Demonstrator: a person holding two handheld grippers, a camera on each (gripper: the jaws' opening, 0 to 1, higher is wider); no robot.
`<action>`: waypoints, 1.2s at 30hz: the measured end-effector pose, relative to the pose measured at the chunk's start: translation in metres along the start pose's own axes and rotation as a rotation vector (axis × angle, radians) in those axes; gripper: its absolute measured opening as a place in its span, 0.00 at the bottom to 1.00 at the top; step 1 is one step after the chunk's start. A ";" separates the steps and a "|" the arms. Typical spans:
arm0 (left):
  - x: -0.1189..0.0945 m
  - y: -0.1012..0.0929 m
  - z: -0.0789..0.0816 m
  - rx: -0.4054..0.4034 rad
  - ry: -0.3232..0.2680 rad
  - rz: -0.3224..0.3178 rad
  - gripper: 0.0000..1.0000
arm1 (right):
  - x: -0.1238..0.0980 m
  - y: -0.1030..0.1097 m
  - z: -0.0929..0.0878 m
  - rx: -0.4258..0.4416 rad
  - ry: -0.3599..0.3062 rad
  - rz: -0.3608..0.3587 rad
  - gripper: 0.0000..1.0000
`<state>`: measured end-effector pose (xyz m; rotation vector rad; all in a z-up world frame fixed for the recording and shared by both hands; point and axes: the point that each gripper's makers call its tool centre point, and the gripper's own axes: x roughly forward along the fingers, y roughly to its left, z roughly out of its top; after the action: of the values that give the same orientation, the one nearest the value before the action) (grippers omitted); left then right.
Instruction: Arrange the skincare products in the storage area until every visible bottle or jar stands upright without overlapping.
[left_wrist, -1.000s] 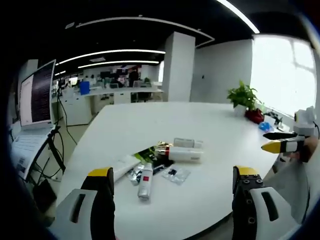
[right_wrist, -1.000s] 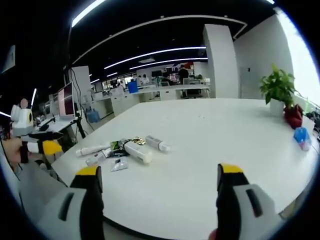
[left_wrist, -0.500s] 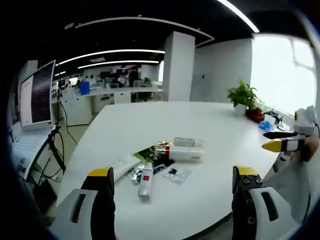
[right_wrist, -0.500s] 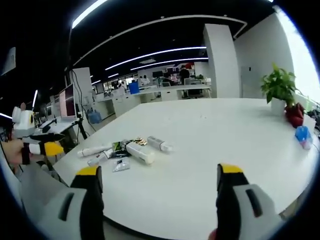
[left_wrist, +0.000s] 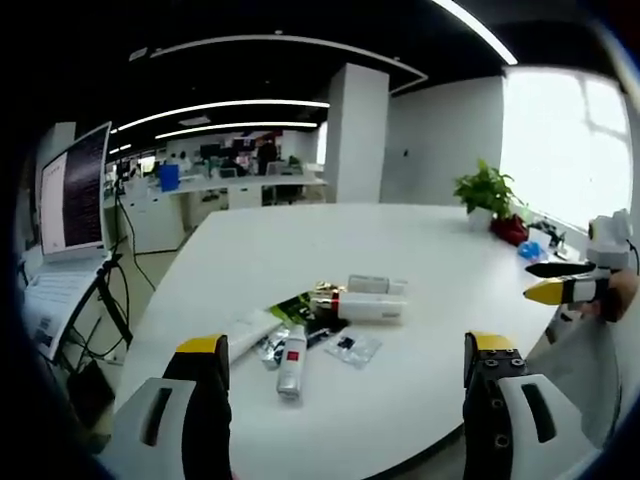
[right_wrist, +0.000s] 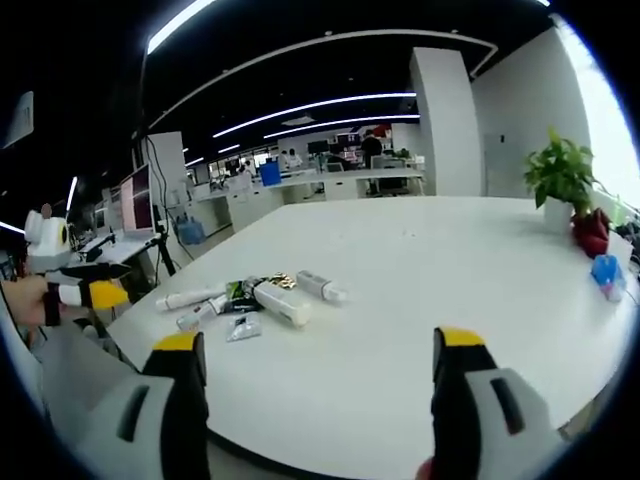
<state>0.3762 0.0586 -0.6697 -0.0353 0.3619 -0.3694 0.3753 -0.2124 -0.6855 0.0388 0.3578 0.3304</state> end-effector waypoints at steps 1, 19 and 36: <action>0.000 0.000 0.000 0.001 0.000 0.001 0.96 | 0.000 0.000 0.000 0.000 0.001 0.000 0.94; 0.000 -0.002 -0.001 0.002 0.005 -0.019 0.95 | 0.000 -0.003 -0.002 0.049 0.028 0.004 0.94; 0.001 -0.001 -0.002 -0.015 0.009 -0.027 0.94 | 0.017 0.005 -0.002 -0.017 0.087 0.054 0.91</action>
<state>0.3758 0.0575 -0.6718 -0.0537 0.3731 -0.3941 0.3879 -0.2019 -0.6924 0.0173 0.4406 0.3891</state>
